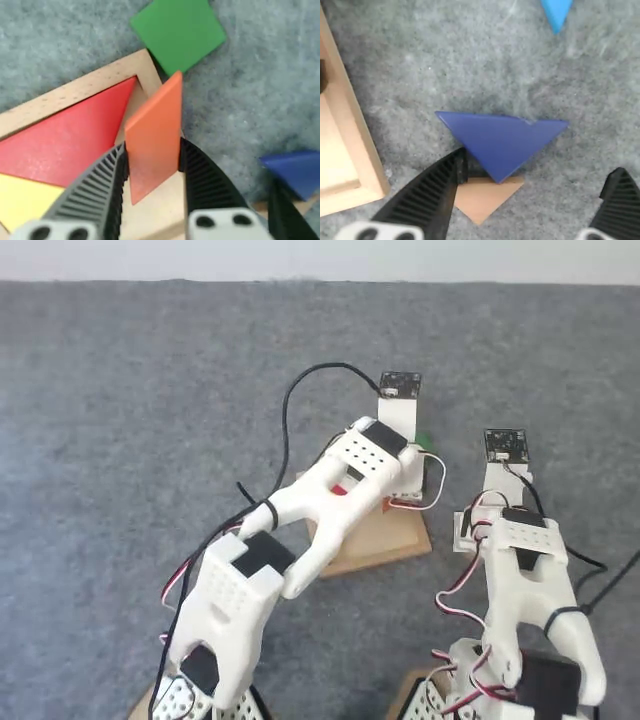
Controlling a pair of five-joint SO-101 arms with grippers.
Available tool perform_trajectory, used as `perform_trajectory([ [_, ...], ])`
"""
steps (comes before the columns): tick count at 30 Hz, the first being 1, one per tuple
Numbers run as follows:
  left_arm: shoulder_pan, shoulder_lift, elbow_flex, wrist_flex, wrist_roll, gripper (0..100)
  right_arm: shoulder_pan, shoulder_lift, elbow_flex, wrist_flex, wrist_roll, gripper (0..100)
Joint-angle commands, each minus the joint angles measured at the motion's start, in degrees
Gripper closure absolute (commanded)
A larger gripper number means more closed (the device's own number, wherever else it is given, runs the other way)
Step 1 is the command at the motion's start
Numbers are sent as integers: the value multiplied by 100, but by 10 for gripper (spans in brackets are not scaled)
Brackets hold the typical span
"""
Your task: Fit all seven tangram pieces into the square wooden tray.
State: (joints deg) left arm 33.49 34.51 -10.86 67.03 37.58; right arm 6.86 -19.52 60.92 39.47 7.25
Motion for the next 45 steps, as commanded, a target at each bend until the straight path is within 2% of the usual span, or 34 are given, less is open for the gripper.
perform_trajectory([
  [1, -44, -97, -136, 132, 88, 867, 40, -198, -185, -110, -44, 586],
  [5, -62, -97, -233, 273, 97, 804, 31, -198, -185, -110, -35, 586],
  [10, -176, -105, -251, 246, 237, 803, -145, -198, -176, -110, -26, 586],
  [19, -809, -105, -734, 273, 220, 804, -163, -198, -176, -110, -26, 586],
  [25, -765, -105, -936, 527, -26, 804, -171, -198, -176, -110, -26, 586],
  [40, -712, 360, -936, 360, -712, 805, -171, -189, -176, -101, -26, 586],
  [45, -730, 352, -936, 369, -721, 805, -171, -189, -167, -101, -26, 586],
])
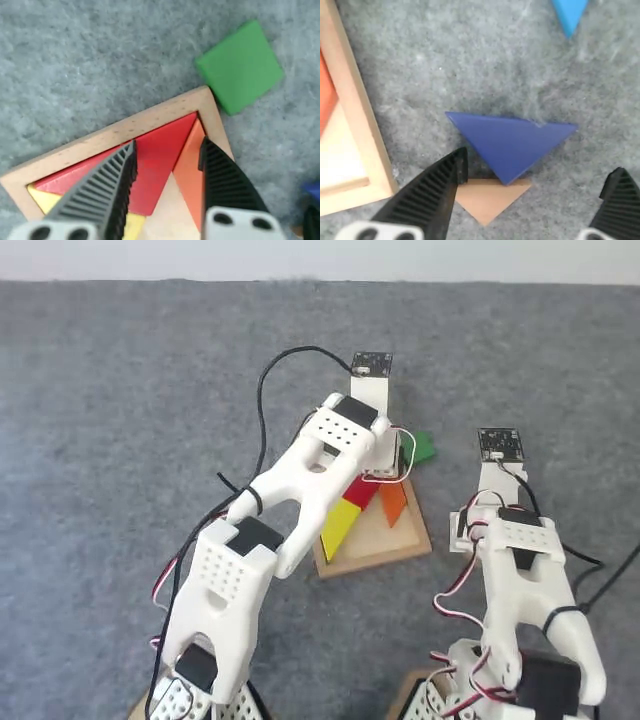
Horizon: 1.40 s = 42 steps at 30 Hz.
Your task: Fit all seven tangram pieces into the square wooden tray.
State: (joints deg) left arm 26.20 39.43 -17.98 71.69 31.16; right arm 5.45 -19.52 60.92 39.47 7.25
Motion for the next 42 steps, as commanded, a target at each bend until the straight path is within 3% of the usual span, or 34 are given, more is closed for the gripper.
perform_trajectory([
  [1, -18, -211, -224, -97, -79, 805, -31, -189, -167, -101, -26, 586],
  [8, -158, -1248, -198, 62, -387, 805, -31, -189, -167, -101, -26, 586],
  [15, -659, -3226, 163, 642, -695, 805, -31, -189, -167, -101, -26, 586],
  [20, -782, -5723, 2536, -176, -1064, 805, -31, -189, -167, -101, -26, 586],
  [27, -1653, -9635, 7952, -3042, -1978, 805, -40, -189, -158, -101, -26, 586],
  [30, -1873, -11121, 9622, -4088, -2180, 805, -40, -189, -62, -119, -35, 586],
  [34, -2022, -12651, 10229, -3552, -2479, 805, 4, -259, -132, 22, -18, 586],
  [37, -2022, -13319, 10343, -3174, -2479, 805, 110, -242, -862, 866, -18, 586],
  [42, -2013, -13846, 10958, -3569, -2488, 805, 48, 4, -2743, 2589, 229, 630],
])
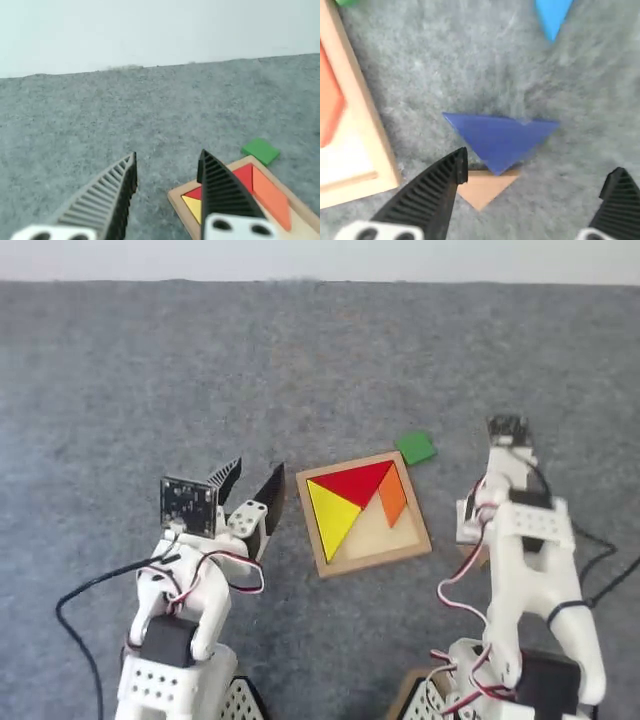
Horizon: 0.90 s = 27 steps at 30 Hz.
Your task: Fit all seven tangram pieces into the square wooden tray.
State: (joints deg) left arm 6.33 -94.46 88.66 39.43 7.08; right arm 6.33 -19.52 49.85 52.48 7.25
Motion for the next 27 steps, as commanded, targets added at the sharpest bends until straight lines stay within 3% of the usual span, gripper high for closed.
perform_trajectory([
  [1, -26, -536, 435, -457, -79, 805, -57, 145, -2101, 1613, 273, 653],
  [6, -26, -958, 769, -598, -79, 805, -48, 1235, -4237, 3002, 413, 675],
  [11, -44, -985, 769, -607, -79, 805, -145, 1974, -4985, 3143, 413, 645],
  [18, -35, -985, 769, -598, -97, 805, -541, 2062, -4791, 2853, 615, 648],
  [27, -62, -985, 769, -589, -105, 805, -497, 1815, -2927, 2686, 2479, 645],
])
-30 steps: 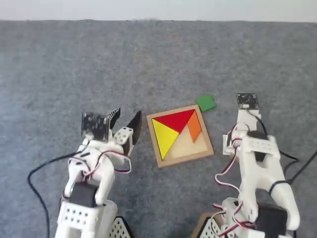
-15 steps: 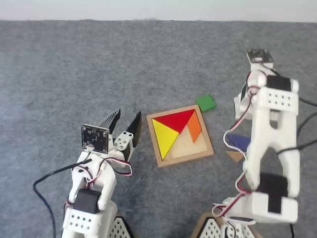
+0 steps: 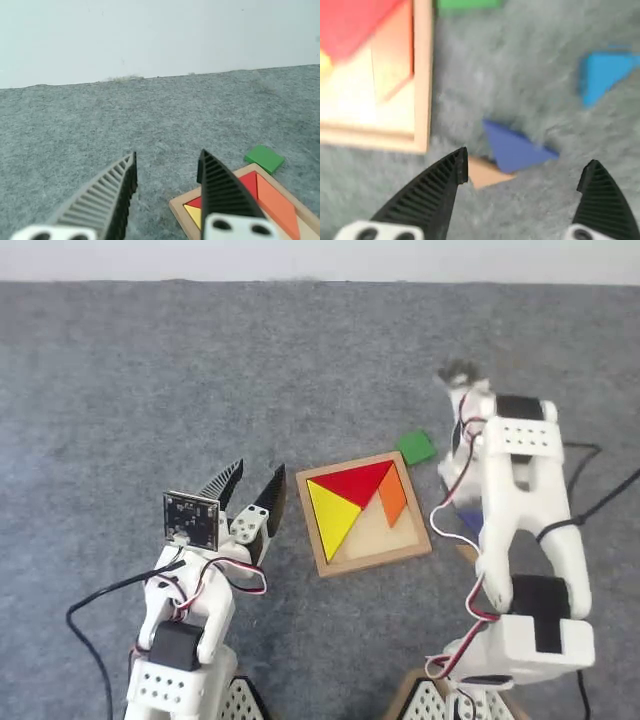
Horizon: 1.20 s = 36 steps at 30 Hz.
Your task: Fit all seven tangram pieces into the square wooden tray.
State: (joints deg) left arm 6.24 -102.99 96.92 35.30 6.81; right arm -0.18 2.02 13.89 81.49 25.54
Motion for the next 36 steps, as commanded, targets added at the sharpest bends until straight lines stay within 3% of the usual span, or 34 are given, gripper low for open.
perform_trajectory([
  [1, -44, -132, -57, -176, -79, 805, 154, -541, 1002, -303, 818, 645],
  [6, -26, -114, -57, -167, -62, 805, 163, -2308, 2989, -804, 1873, 647],
  [10, -18, -114, -57, -167, -62, 805, 171, -3064, 3534, -708, 2286, 648],
  [26, -18, -114, -57, -158, -62, 805, 347, -734, 3200, -1578, 2549, 651],
  [32, -18, -114, -57, -158, -62, 805, 681, 101, 2479, -1578, 2532, 782],
  [36, -18, -114, -57, -158, -62, 805, 857, 321, 2145, -1578, 2523, 790],
])
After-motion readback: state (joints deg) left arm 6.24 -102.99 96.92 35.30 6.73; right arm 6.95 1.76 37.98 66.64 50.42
